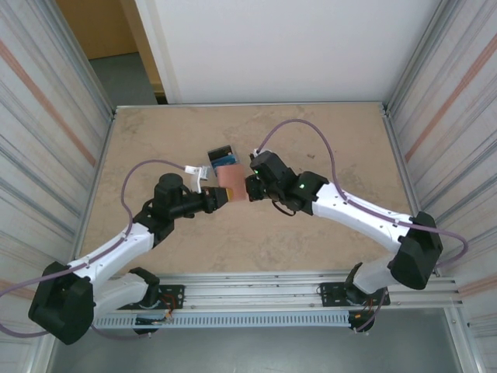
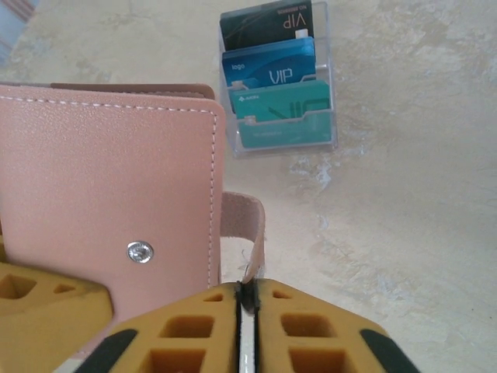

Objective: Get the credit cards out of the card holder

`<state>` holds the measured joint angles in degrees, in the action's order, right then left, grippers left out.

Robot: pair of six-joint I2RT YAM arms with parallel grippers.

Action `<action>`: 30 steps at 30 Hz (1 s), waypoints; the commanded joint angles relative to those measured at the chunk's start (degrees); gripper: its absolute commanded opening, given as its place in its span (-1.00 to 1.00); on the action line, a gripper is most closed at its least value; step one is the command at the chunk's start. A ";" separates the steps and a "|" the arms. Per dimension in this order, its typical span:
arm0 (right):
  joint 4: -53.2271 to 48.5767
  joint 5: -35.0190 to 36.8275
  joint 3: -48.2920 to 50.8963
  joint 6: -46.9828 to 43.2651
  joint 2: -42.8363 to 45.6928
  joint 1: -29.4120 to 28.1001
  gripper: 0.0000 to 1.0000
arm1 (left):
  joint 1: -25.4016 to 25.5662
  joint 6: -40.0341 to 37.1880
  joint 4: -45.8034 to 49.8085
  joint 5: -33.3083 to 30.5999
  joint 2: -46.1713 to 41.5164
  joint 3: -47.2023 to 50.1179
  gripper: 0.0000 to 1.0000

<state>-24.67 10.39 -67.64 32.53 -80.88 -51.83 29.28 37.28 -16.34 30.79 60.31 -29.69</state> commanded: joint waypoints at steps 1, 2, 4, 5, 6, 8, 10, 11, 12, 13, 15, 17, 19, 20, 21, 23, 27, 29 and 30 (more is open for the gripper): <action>5.79 -3.28 3.99 1.47 2.92 2.29 -0.49 | 0.08 -1.55 -2.81 2.79 -2.17 -1.88 -1.00; 7.61 -5.00 5.48 1.98 3.40 3.16 -0.46 | 0.08 -1.75 -3.02 3.45 -2.39 -2.02 -1.00; 10.72 -7.69 7.99 3.23 4.19 4.78 -0.42 | 0.03 -2.38 -3.17 5.07 -2.65 -2.38 -1.00; 12.22 -8.90 9.03 3.70 4.57 5.51 -0.41 | 0.08 -2.67 -3.23 5.74 -2.98 -2.55 -1.00; 13.55 -10.01 9.93 3.91 4.84 6.05 -0.39 | 0.01 -2.89 -3.30 6.47 -3.09 -2.69 -1.00; 15.58 -11.04 11.44 3.81 5.65 6.89 -0.32 | 0.08 -3.60 -3.79 8.03 -3.50 -2.90 -1.00; 16.76 -11.26 12.37 3.29 6.23 7.48 -0.27 | -0.06 -4.04 -5.04 9.96 -3.78 -3.00 -1.00; 17.05 -11.36 12.89 3.15 6.52 7.92 -0.26 | -0.02 -4.24 -6.09 11.01 -3.75 -3.00 -1.00; 17.42 -11.70 13.25 3.15 6.84 8.55 -0.26 | -0.01 -4.32 -6.98 11.94 -3.76 -3.00 -1.00; 18.07 -12.51 13.81 3.15 7.15 9.30 -0.26 | -0.01 -4.40 -7.97 12.94 -3.71 -3.06 -1.00; 19.80 -14.51 14.97 3.28 8.10 10.63 -0.21 | -0.02 -4.75 -9.79 15.03 -3.52 -3.43 -1.00; 21.49 -15.93 16.31 3.42 9.31 11.96 -0.15 | -0.08 -5.09 -11.73 16.48 -3.58 -3.58 -1.00; 22.95 -17.03 17.46 3.43 10.90 12.91 -0.10 | 0.02 -5.36 -12.75 16.88 -3.91 -3.57 -1.00; 23.74 -17.69 18.10 3.27 12.05 13.22 -0.07 | -0.02 -5.68 -12.79 16.87 -3.97 -3.78 -1.00; 24.45 -18.09 18.70 2.99 12.94 13.50 -0.04 | 0.07 -5.98 -12.75 17.10 -4.11 -3.94 -1.00; 26.10 -18.92 20.46 1.97 15.38 13.47 0.03 | 0.03 -6.32 -12.80 17.91 -3.96 -4.45 -1.00; 29.61 -20.46 25.13 0.13 21.05 13.81 0.18 | 0.07 -6.46 -13.60 19.62 -3.16 -5.27 -1.00; 31.19 -22.72 27.21 -0.55 23.65 14.51 0.24 | 0.08 -6.27 -14.36 20.51 -2.66 -5.54 -1.00; 32.14 -24.47 28.20 -0.93 25.59 14.99 0.25 | 0.08 -6.23 -14.97 21.30 -2.27 -5.83 -1.00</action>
<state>2.98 -9.69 -41.36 33.82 -59.16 -37.78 29.28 32.49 -27.03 48.58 58.08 -33.04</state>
